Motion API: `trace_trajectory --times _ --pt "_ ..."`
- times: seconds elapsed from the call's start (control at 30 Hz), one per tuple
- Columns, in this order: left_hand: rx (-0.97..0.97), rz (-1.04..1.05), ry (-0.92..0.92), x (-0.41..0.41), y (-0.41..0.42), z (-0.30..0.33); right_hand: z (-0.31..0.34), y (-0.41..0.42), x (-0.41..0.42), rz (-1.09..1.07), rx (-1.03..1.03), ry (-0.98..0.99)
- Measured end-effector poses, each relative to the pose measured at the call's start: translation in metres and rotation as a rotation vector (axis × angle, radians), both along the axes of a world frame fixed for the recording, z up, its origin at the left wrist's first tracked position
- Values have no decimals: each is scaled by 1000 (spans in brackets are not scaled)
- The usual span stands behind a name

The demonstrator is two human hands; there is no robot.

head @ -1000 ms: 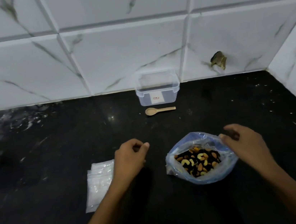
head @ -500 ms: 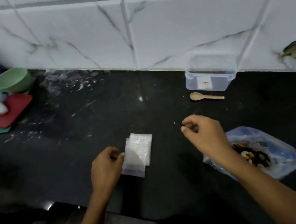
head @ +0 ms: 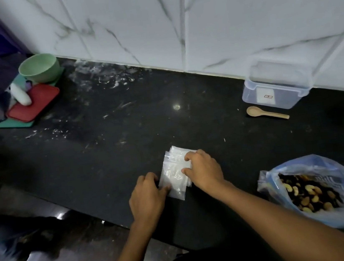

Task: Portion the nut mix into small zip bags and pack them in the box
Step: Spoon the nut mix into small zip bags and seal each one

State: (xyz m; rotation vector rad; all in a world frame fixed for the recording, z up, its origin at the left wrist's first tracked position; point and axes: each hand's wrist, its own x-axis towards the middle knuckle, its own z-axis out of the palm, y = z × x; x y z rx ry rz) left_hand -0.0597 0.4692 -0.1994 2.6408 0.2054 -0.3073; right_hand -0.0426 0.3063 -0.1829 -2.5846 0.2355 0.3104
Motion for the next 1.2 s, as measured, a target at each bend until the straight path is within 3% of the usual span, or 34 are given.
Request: trace_trajectory --times 0.2,0.4,0.53,0.6,0.67,0.73,0.8,1.03,1.2 --pt "10 -16 -8 0 2 -2 -5 4 3 -22 -34 -2" --pt "-13 24 -27 -2 0 -2 -4 2 10 -83 132 140" --pt "-10 17 -103 -5 -5 3 4 1 8 -74 189 134" --pt "-115 9 -202 -5 -12 15 16 -1 7 -99 228 114" --pt "-381 62 -251 -2 -24 32 31 -5 6 -136 282 82" --pt "-648 146 -181 3 -37 50 49 -9 2 -171 341 18" --pt "-777 186 -114 11 -51 63 66 -15 -3 -200 401 -67" --pt "-997 58 -63 24 -94 92 96 -45 -19 -315 387 -333" --pt "-905 -74 -22 28 -126 102 98 -72 -33 -384 407 -350"
